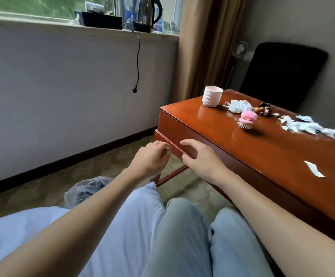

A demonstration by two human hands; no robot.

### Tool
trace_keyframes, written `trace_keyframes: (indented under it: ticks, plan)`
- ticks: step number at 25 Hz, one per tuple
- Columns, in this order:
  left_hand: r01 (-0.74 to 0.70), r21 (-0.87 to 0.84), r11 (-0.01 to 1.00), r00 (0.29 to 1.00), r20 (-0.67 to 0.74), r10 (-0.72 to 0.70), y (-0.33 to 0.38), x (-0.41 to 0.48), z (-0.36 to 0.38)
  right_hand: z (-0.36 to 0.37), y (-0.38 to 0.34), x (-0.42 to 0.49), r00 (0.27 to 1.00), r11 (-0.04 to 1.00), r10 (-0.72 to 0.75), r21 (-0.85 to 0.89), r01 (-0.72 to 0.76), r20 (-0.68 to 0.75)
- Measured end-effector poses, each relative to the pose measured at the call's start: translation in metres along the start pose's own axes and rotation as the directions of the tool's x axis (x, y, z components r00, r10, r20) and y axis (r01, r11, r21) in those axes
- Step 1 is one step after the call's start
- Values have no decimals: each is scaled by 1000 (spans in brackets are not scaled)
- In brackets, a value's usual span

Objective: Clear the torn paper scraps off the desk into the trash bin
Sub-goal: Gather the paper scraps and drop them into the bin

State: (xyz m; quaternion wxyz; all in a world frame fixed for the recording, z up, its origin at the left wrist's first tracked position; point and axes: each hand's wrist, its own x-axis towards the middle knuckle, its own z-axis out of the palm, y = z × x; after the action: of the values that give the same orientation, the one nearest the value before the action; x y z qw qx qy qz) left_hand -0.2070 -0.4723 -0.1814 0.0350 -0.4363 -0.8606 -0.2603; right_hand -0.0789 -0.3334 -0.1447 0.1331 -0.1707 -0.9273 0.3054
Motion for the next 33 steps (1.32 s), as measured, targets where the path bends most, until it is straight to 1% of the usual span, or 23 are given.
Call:
trace_keyframes:
  ticks: [4, 7, 10, 14, 17, 20, 22, 26, 30, 33]
  plan:
    - [-129, 13, 991, 991, -40, 130, 58, 21, -16, -52, 14, -21, 992, 1000, 10, -13, -11, -122]
    - [-170, 19, 985, 985, -28, 171, 93, 30, -18, -84, 23, -38, 985, 998, 35, -43, -42, -166]
    - [-220, -20, 975, 975, -18, 220, 137, 37, -9, -117, 43, -61, 974, 993, 77, -72, -95, -215]
    - [-349, -19, 937, 937, 19, 349, 191, 43, 13, -155, 72, -93, 949, 976, 143, -119, -182, -281]
    - [-414, -21, 910, 908, 57, 415, 222, 49, 27, -174, 94, -110, 936, 966, 176, -131, -225, -305]
    - [-466, -39, 884, 882, 61, 468, 251, 55, 36, -189, 110, -127, 926, 960, 209, -116, -256, -313]
    - [-485, -51, 873, 870, 77, 487, 268, 60, 45, -198, 120, -139, 917, 952, 236, -114, -285, -323]
    - [-465, -95, 880, 868, 149, 474, 296, 68, 71, -217, 142, -163, 884, 928, 290, -117, -354, -367]
    - [-448, -123, 886, 855, 231, 465, 321, 70, 101, -236, 161, -192, 842, 875, 354, -174, -452, -407]
    - [-418, -143, 897, 843, 307, 441, 332, 72, 120, -244, 179, -210, 831, 833, 398, -227, -505, -389]
